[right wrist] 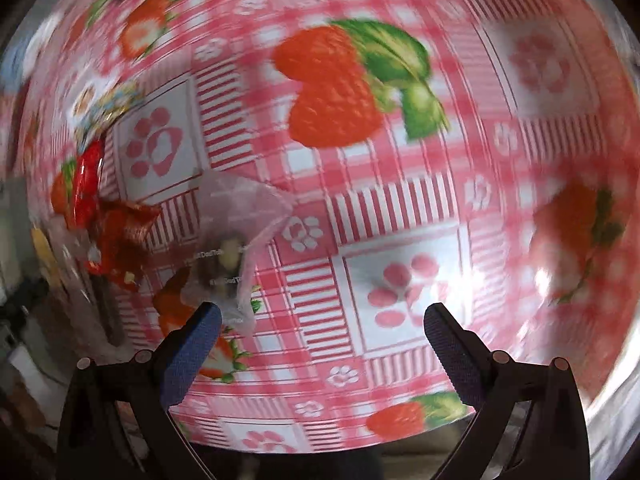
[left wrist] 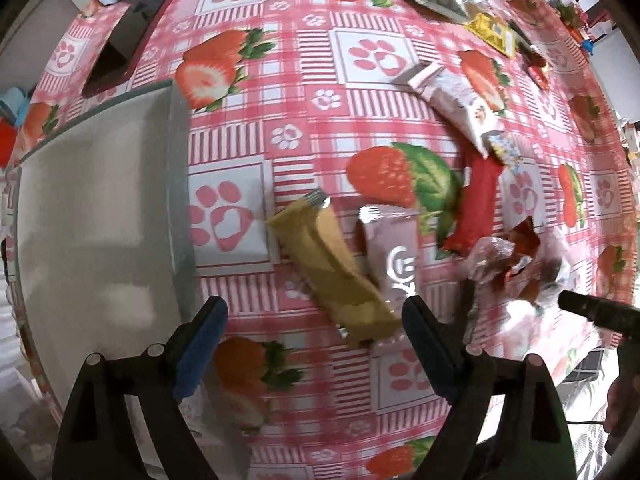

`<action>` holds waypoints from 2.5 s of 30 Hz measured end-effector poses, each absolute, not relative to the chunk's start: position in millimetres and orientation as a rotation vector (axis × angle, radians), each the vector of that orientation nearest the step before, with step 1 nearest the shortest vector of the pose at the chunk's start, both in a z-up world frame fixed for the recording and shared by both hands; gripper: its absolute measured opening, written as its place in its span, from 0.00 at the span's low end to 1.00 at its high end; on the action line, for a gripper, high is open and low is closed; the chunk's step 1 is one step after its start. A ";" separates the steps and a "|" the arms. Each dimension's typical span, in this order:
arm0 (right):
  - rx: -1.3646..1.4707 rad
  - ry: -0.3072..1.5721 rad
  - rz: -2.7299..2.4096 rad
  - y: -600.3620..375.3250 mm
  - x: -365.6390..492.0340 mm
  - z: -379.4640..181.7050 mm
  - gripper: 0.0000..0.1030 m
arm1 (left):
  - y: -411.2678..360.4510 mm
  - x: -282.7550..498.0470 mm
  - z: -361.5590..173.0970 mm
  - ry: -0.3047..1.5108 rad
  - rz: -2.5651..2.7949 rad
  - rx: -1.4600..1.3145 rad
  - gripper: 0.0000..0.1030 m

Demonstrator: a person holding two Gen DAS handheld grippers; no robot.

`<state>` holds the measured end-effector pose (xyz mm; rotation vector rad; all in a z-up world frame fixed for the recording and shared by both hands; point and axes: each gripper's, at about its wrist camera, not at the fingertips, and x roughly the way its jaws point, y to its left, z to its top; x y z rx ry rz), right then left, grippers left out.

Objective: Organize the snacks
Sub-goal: 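Grasp the yellow bar with the left tool while the right tool grasps the clear candy packet, then carry both packets over the white tray and open both tools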

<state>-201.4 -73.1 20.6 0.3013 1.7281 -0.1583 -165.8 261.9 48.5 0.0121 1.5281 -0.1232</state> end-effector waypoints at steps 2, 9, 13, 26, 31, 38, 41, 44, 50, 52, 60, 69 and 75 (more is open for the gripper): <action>0.383 1.730 -0.183 -81.0 -207.5 19.1 0.98 | 262.1 -165.9 46.0 1.540 -0.136 0.011 0.88; 0.456 1.705 -0.205 -89.6 -191.5 23.1 0.98 | 268.5 -161.2 27.6 1.562 -0.011 -0.048 0.88; 0.486 1.696 -0.217 -87.2 -152.2 27.7 0.98 | 287.1 -160.3 22.6 1.567 0.043 -0.145 0.88; 0.454 1.751 -0.291 -29.2 -91.4 -13.1 0.98 | 273.1 -141.6 5.3 1.586 0.093 -0.114 0.88; 0.348 1.768 -0.279 -4.5 -84.6 -28.2 0.99 | 295.7 -142.8 -4.5 1.609 0.114 -0.146 0.88; 0.350 1.767 -0.263 6.9 -73.6 -32.9 1.00 | 291.0 -136.2 -7.1 1.608 0.096 -0.099 0.84; 0.330 1.802 -0.240 -0.7 -79.7 -34.5 1.00 | 264.6 -127.1 0.7 1.597 0.037 -0.043 0.63; 0.282 1.759 -0.220 10.3 -77.5 -29.0 0.86 | 240.9 -119.3 3.5 1.593 -0.016 0.015 0.30; 0.206 1.702 -0.113 32.9 -88.3 -6.8 0.29 | 217.4 -117.3 8.5 1.589 -0.032 0.049 0.25; 0.253 1.689 -0.099 33.3 -91.4 -2.9 0.29 | 224.0 -143.7 28.4 1.570 -0.037 0.059 0.25; 0.287 1.641 -0.049 33.6 -98.3 24.7 0.29 | 222.9 -156.1 90.7 1.486 -0.053 0.083 0.25; 0.274 1.596 -0.010 53.9 -80.8 66.3 0.29 | 226.7 -160.3 121.3 1.408 -0.066 0.083 0.25; 0.246 1.567 0.038 71.4 -75.4 76.7 0.29 | 240.6 -148.6 118.7 1.379 -0.051 0.054 0.25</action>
